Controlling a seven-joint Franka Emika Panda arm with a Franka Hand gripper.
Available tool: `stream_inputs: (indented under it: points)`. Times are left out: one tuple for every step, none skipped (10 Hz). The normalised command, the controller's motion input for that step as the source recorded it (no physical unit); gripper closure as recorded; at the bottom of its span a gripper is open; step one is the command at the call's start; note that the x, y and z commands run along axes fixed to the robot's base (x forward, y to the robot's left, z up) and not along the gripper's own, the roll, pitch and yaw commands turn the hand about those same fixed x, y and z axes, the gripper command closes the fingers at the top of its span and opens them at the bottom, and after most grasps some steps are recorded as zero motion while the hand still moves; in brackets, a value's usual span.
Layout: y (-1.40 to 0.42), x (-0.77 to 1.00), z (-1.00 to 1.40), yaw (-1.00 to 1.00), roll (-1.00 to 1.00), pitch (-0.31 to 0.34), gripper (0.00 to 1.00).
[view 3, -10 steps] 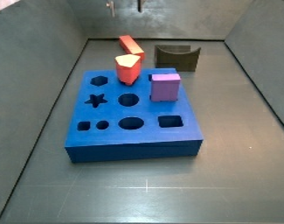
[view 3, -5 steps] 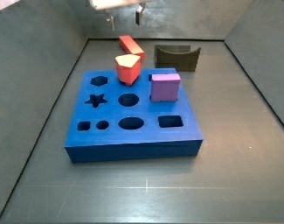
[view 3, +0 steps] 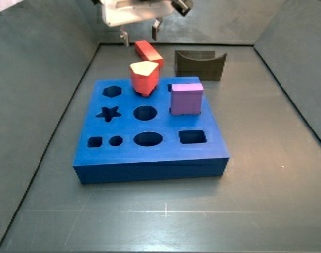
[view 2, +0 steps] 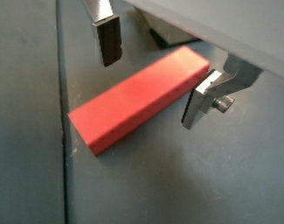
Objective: Pick up the rectangle object. Move up. Place the rectangle object on the fixture. Regrasp the rectangle object. Move to above the board. Insert the rectangle object.
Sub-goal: Pick up the rectangle object.
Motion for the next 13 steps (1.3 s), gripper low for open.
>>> stream_inputs:
  points:
    - [0.00,-0.05,-0.78,0.00,0.12,-0.214,0.00]
    - [0.00,-0.03,-0.78,0.00,0.13,-0.206,0.00]
    - [0.00,0.00,-0.78,0.00,0.14,-0.140,0.00]
    - [0.00,0.00,-0.81,0.00,0.13,-0.157,0.00]
    - [0.00,0.00,-0.77,0.00,0.12,-0.170,0.00]
    - [0.00,0.00,-0.71,0.00,0.11,-0.140,0.00]
    - [0.00,0.00,-0.75,0.00,0.10,-0.156,0.00]
    - [0.00,0.00,-0.79,0.00,0.11,-0.189,0.00]
    - [0.00,0.00,-0.66,0.00,0.11,-0.151,0.00]
    - [0.00,0.00,-0.70,0.00,0.10,-0.119,0.00]
    - [0.04,0.00,-0.19,0.00,0.04,-0.013,0.00]
    - [0.04,0.01,0.00,0.00,-0.03,0.047,0.00]
    - [0.00,0.00,0.00,0.00,0.00,0.000,0.00]
